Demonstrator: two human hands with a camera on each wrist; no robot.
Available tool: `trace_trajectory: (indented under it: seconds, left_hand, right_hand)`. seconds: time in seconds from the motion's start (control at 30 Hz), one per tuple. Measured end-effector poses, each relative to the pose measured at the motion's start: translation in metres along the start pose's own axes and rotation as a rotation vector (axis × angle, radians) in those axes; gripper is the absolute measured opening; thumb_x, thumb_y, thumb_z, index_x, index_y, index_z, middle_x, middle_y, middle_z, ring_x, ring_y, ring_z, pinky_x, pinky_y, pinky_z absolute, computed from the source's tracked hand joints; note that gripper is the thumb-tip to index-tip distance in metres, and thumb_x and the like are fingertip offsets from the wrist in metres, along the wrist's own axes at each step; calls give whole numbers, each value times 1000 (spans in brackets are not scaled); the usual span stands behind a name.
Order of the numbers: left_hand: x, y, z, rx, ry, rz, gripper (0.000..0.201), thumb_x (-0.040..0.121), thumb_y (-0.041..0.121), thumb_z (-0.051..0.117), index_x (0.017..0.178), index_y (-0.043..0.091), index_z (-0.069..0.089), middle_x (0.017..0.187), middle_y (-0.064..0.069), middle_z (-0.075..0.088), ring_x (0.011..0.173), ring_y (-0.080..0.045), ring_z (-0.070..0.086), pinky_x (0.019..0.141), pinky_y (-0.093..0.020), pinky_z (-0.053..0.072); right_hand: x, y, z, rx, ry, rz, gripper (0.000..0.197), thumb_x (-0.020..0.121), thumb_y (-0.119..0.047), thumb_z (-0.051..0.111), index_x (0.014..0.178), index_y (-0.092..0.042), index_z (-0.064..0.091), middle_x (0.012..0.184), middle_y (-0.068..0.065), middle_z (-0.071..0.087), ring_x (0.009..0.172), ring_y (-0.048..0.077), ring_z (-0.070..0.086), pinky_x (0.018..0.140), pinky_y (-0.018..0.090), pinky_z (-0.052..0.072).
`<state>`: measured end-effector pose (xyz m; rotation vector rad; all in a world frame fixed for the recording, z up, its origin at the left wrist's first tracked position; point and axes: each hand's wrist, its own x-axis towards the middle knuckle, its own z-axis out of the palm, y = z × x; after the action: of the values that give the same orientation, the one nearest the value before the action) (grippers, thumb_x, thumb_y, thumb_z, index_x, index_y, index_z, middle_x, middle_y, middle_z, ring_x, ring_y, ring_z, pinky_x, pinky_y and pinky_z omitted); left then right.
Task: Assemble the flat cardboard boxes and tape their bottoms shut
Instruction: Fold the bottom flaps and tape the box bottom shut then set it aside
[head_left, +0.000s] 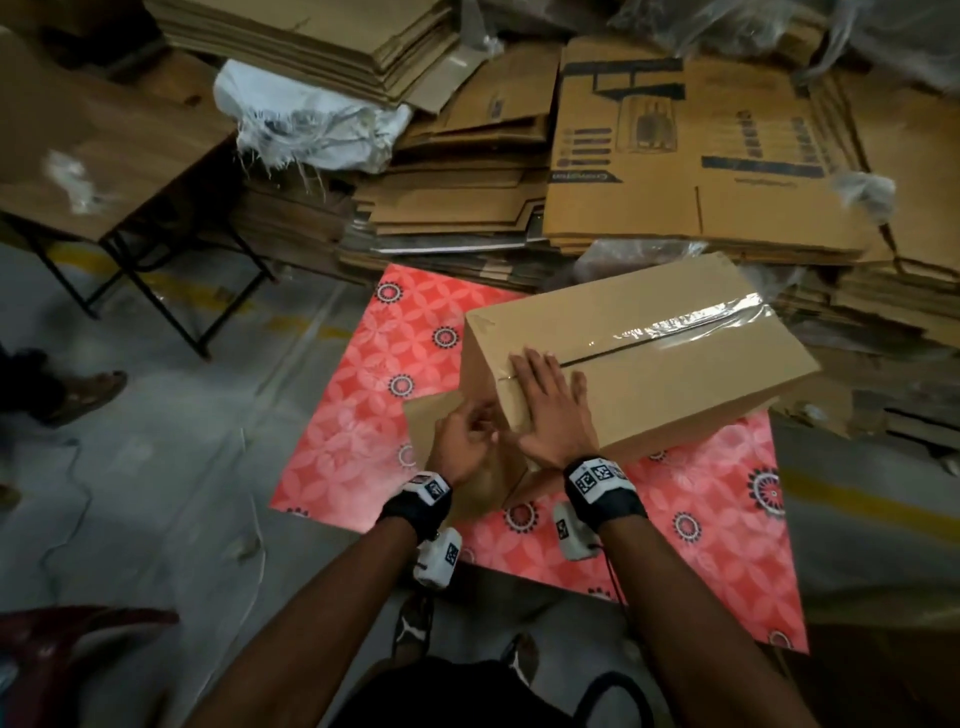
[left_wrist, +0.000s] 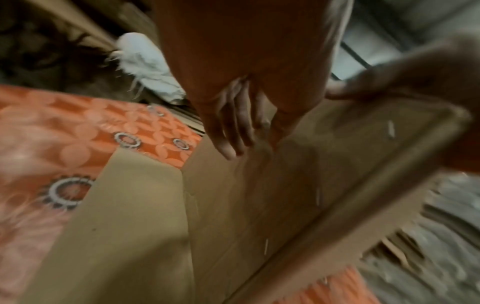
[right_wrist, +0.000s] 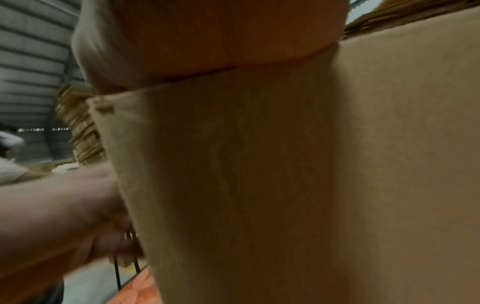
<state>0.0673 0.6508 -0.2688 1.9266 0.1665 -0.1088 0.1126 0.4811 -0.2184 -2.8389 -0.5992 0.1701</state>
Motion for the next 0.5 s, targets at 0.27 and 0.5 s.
trace_trajectory:
  seconds: [0.27, 0.5]
  left_hand:
    - [13, 5, 2, 281, 103, 165, 30, 84, 26, 59, 111, 17, 70, 108, -8, 75, 98, -34, 67, 84, -35, 49]
    - [16, -6, 10, 240, 201, 301, 27, 85, 12, 66, 110, 4, 74, 101, -15, 75, 88, -34, 70, 81, -36, 49]
  right_hand:
    - [0, -9, 3, -64, -29, 55, 119, 67, -59, 55, 163, -31, -9, 172, -5, -12, 158, 25, -9, 122, 65, -1]
    - [2, -4, 4, -12, -15, 24, 118, 74, -57, 67, 164, -29, -4, 172, -4, -10, 158, 26, -7, 120, 70, 2]
